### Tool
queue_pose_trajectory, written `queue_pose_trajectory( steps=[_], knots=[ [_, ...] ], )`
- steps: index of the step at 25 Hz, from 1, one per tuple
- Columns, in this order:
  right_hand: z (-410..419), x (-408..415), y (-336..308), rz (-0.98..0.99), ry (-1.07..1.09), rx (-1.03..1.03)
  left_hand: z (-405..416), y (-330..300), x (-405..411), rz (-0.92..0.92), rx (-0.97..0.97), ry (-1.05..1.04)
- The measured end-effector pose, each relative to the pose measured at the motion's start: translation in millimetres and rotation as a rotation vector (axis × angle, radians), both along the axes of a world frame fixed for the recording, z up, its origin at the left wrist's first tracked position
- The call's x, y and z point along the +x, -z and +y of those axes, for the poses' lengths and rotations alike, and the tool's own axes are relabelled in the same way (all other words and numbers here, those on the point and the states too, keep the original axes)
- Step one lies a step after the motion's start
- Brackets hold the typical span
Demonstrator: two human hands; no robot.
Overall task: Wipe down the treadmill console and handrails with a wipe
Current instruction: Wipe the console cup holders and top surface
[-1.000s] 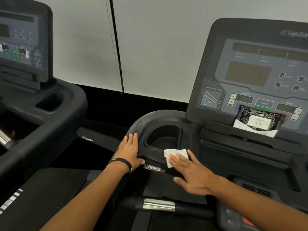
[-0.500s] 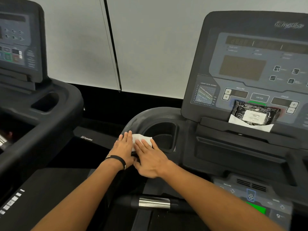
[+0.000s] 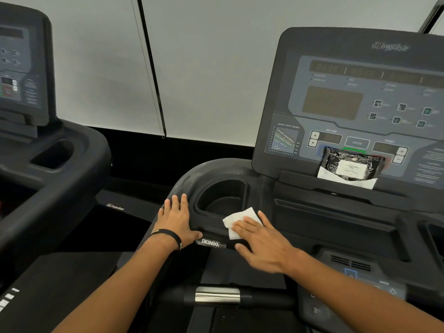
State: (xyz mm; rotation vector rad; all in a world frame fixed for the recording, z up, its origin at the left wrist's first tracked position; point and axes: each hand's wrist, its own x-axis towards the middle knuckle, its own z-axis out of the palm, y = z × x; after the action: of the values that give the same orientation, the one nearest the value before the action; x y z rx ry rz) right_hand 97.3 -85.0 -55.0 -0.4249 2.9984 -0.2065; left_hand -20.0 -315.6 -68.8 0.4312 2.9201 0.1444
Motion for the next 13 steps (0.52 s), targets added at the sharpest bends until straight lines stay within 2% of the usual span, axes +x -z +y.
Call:
queue_pose_trajectory(
  steps=[6,10,13],
  knots=[
    [11.9,-8.2,16.6,0.018,0.214,-0.002,10.0,4.7,1.3,0.020,0.009,-0.041],
    [22.7,-56.4,18.4,-0.004,0.356,-0.010,17.7,6.6,2.8,0.034,-0.034,-0.057],
    [38.2,-91.4,12.8,-0.048,0.379,0.036,19.4,5.7,1.8,0.016,-0.040,-0.069]
  ],
)
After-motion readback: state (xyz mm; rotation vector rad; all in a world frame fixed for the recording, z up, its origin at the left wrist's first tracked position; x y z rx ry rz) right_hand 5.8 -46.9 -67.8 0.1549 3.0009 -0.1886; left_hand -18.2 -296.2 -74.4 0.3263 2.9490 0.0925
